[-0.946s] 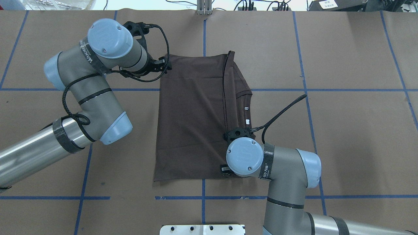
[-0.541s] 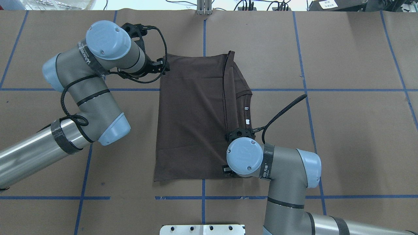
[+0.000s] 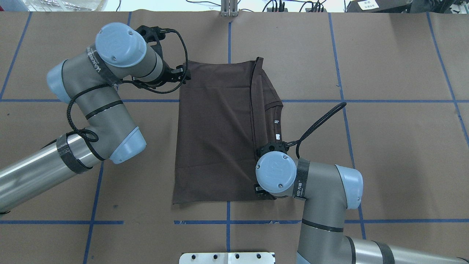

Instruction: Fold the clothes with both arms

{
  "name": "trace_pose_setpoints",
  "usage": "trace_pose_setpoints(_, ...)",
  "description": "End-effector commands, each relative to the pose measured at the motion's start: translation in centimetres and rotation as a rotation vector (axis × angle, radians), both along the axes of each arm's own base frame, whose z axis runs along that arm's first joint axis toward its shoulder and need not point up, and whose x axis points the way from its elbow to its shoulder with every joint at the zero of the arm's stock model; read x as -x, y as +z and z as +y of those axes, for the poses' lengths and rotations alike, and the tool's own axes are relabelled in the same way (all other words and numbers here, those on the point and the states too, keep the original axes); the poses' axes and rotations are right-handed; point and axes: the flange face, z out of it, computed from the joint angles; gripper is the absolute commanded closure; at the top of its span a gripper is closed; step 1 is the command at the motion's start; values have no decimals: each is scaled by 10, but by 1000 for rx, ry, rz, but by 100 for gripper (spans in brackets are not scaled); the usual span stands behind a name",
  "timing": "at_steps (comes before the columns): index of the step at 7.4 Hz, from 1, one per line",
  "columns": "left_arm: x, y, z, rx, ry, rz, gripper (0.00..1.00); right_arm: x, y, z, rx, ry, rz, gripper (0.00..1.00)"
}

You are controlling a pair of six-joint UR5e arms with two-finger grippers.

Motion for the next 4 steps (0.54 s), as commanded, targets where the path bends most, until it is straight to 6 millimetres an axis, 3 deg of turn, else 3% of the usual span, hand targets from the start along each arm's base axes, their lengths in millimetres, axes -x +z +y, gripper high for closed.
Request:
trace_pose_setpoints(1,-1,0,1,0,1,0,0,-7,7,-9,-1,5,18,0)
trace_pose_setpoints(4,-1,-2,1,-2,-1,3,0,-41,43,-12,-22,-25,57,0)
